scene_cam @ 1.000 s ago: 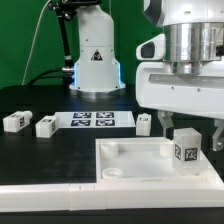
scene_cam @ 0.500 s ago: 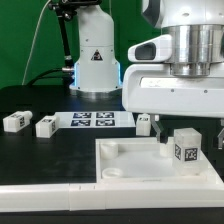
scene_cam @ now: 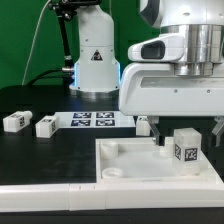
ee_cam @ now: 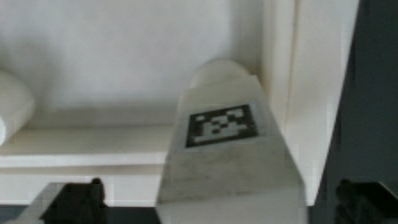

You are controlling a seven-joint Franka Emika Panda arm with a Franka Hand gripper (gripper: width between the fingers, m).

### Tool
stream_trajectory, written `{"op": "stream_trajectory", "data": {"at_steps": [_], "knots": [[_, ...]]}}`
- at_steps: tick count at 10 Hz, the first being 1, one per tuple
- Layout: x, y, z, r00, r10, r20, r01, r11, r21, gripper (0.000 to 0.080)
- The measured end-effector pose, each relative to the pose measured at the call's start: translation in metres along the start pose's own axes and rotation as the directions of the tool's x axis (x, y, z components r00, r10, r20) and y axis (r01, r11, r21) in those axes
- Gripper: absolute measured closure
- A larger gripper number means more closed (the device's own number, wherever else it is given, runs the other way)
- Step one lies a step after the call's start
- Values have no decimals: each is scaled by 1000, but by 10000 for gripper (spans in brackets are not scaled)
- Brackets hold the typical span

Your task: Assemble one leg

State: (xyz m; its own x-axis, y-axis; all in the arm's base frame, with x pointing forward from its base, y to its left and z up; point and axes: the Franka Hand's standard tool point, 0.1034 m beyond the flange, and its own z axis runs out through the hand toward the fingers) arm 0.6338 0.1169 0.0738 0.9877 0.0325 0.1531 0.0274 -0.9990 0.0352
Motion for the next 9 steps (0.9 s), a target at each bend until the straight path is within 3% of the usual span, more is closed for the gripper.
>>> {"op": "stream_trajectory", "data": {"at_steps": [1,3,4,5,7,9], "knots": [[0,0,0,1000,11,0,-11,1000,0,150],[0,0,0,1000,17,0,-17,1000,0,389],[0,0,0,999,38,0,-38,999,0,389],[0,0,0,998,59,0,-59,998,1,509],[0,1,0,964,267,4,-267,964,12,509],[0,-1,0,876,483,8,-483,876,15,509]]}}
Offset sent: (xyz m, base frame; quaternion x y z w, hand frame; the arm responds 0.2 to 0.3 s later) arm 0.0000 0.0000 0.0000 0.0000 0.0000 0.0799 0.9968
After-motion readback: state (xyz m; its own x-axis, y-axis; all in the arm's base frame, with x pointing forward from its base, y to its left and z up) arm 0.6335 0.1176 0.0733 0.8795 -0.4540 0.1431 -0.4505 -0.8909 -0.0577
